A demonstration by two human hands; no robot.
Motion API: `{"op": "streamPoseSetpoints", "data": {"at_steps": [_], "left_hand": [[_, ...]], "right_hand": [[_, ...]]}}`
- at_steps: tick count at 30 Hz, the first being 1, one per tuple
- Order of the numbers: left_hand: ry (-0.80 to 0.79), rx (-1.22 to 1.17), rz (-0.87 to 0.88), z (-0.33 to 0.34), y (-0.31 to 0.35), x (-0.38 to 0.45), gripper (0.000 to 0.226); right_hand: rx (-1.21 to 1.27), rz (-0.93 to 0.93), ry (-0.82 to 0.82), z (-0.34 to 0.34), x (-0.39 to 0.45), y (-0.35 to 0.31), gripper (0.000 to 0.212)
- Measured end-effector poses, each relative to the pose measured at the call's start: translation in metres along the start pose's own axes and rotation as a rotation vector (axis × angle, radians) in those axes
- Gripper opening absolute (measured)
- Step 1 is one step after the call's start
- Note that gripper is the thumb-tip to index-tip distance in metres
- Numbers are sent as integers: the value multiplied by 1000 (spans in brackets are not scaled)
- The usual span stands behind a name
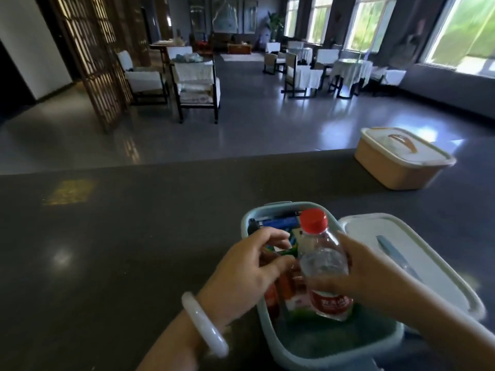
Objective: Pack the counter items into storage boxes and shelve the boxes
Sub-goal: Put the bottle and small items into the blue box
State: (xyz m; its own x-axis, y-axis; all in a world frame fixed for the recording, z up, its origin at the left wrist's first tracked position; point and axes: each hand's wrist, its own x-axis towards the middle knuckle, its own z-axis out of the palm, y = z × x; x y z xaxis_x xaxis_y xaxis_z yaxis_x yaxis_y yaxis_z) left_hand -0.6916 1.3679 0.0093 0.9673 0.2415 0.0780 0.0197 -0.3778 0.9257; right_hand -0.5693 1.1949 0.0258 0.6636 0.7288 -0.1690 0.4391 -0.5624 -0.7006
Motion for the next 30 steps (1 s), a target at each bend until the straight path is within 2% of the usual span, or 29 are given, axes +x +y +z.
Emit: {"op": "streamPoseSetpoints", "data": {"at_steps": [3, 6, 10, 18, 25, 30], "left_hand": [[-77, -107, 20, 25, 9, 6, 45], [-71, -21, 16, 42, 12, 10, 54], [-49, 51, 22, 52, 14, 11, 36], [13, -49, -73, 54, -5, -3, 26], [-57, 133, -212, 56, -23, -12, 28], [-85, 340, -182, 59, -31, -14, 23]], "right_hand": [[-92, -67, -76, -6, -10, 13, 65], [-150, -83, -126, -8, -14, 27, 61], [-227, -110, -118, -9, -14, 49, 75], [-221, -163, -223, -9, -2, 73, 66], [-346, -252, -235, 2, 8, 92, 70], [-395, -329, -258, 16, 18, 105, 69]]}}
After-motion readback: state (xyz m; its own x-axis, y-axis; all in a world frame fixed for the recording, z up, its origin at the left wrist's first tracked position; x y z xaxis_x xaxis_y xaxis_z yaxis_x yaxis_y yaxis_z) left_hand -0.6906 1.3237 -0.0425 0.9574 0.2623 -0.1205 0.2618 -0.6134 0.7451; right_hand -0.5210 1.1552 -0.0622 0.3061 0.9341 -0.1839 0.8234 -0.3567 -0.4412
